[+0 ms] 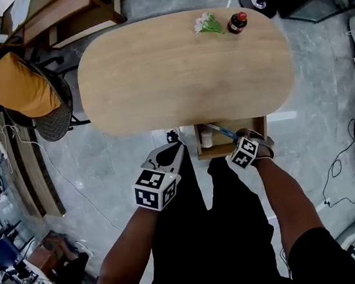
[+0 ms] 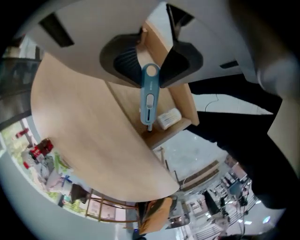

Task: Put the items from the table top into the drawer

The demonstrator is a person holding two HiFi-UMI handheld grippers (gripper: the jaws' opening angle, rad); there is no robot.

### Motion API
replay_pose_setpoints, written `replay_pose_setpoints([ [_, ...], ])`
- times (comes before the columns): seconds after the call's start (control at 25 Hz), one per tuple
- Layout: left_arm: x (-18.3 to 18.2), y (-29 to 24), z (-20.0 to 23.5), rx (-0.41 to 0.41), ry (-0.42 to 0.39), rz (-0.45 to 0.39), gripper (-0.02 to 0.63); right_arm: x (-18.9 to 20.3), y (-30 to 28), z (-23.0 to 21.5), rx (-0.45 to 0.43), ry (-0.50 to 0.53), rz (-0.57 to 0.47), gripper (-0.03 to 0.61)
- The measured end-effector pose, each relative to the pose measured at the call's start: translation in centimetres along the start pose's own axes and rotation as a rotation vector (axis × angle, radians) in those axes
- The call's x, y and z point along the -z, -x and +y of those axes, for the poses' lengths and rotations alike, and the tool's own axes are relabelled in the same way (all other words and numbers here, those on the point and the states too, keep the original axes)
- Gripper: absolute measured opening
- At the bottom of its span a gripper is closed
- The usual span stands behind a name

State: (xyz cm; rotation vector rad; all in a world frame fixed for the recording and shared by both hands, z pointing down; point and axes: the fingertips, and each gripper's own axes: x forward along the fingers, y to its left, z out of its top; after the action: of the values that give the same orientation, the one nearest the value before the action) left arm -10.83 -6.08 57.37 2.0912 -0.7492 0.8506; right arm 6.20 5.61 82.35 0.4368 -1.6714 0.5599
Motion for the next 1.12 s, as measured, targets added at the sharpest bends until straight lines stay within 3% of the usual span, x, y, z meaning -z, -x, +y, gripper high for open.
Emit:
replay_pose_setpoints([
  [0.16, 1.0, -0.4, -1.0, -0.032, 0.024, -0.025, 0.002, 1.4, -3.3, 1.4, -0.019, 0.176, 0.048, 0.120],
  [0.4, 3.2, -0.4, -1.8, -0.080, 0.057, -0.040, 0.002, 1.5, -8.2, 2.4, -0.048, 0.341, 0.089, 0.120],
  [0.88, 6.2, 0.4, -1.3, -0.121, 0.092, -0.062, 0.002, 0.0, -12.3, 3.4, -0.063, 0.398, 0.129, 0.121],
  [1.12, 7.4, 0.9, -1.2, -0.131, 0.097, -0.060, 0.002, -0.3, -12.7, 3.2, -0.073, 0.343, 0.127, 0.135],
])
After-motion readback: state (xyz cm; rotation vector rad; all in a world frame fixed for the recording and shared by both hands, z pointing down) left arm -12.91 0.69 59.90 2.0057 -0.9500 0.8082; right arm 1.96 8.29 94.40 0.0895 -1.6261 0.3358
